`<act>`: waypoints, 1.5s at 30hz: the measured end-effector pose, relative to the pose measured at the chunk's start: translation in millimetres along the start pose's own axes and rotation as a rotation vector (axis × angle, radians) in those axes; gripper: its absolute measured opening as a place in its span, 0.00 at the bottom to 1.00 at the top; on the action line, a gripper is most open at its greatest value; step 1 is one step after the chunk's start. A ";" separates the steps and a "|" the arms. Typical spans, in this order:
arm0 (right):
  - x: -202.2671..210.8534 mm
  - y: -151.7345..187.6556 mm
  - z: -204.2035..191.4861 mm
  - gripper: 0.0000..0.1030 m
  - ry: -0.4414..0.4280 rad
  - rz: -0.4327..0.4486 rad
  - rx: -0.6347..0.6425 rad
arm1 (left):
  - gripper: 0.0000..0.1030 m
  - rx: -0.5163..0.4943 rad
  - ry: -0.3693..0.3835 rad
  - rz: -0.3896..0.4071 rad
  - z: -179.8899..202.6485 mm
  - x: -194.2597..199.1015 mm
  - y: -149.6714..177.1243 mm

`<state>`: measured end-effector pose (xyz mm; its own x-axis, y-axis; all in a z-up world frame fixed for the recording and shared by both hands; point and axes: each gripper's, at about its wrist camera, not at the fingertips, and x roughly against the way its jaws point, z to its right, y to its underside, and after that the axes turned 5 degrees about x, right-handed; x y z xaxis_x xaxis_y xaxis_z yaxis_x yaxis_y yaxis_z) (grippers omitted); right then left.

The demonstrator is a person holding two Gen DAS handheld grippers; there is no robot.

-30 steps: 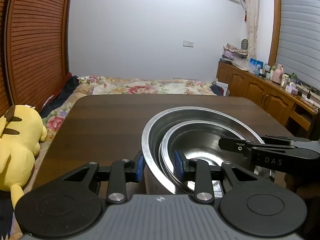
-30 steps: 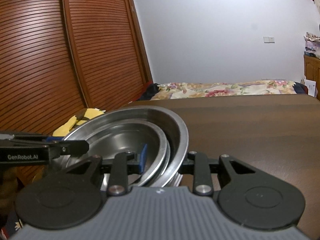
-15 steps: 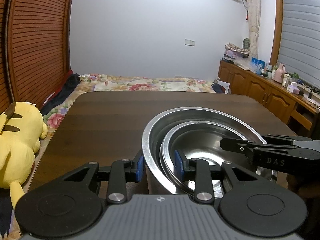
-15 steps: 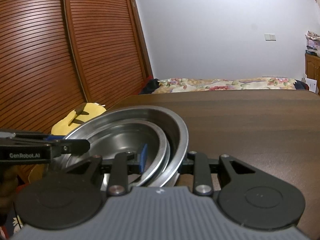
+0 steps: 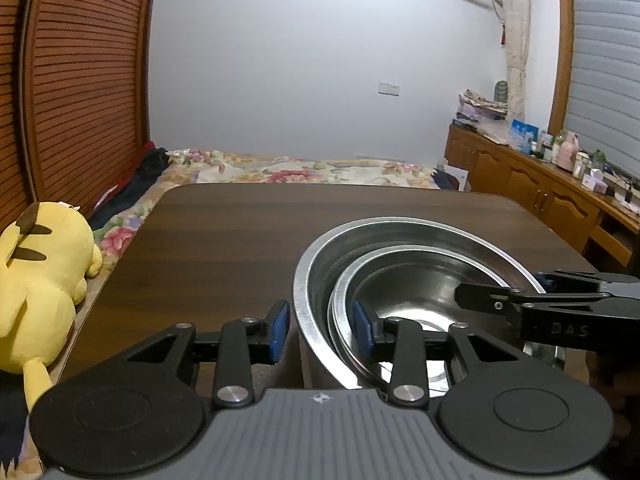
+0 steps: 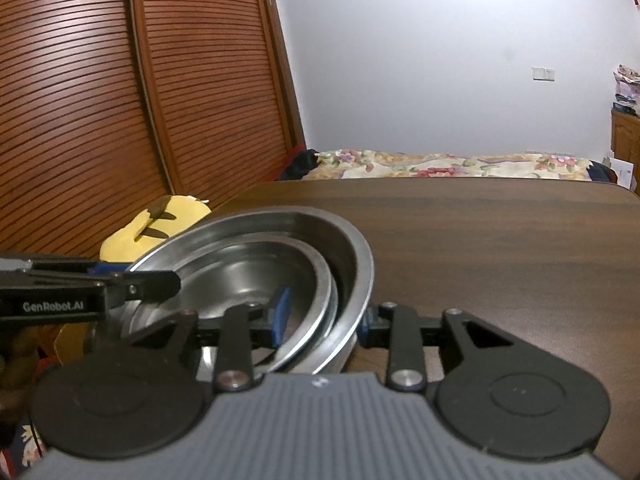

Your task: Organize plates and bowls

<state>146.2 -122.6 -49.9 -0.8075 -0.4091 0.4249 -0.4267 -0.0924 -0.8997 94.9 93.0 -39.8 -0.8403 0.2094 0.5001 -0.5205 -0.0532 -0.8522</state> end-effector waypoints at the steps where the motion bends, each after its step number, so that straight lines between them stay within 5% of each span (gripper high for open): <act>1: 0.9 -0.2 0.3 0.49 0.010 0.001 0.000 | 0.47 0.000 -0.009 0.001 0.2 0.4 -0.2; 3: 3.5 -0.2 1.8 0.51 0.021 0.007 0.000 | 0.55 -0.007 -0.033 0.011 1.8 2.3 -1.0; 8: 16.6 -3.8 6.5 0.53 0.039 0.034 -0.010 | 0.59 -0.023 -0.070 0.038 1.9 9.1 -4.7; 17: 44.4 -15.0 12.0 0.78 0.072 0.127 0.001 | 0.86 -0.046 -0.078 0.099 16.7 30.0 -17.8; 26: 74.6 -25.5 16.5 1.00 0.097 0.207 0.026 | 0.98 -0.086 -0.060 0.158 41.0 50.5 -30.4; 45: 108.7 -18.7 30.9 1.00 0.276 0.174 -0.034 | 1.00 -0.109 -0.093 0.164 83.0 53.3 -24.1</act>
<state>79.0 -193.4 10.0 -0.9474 -0.1539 0.2805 -0.2823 -0.0107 -0.9593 50.1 24.4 20.1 -0.9254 0.1150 0.3611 -0.3603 0.0281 -0.9324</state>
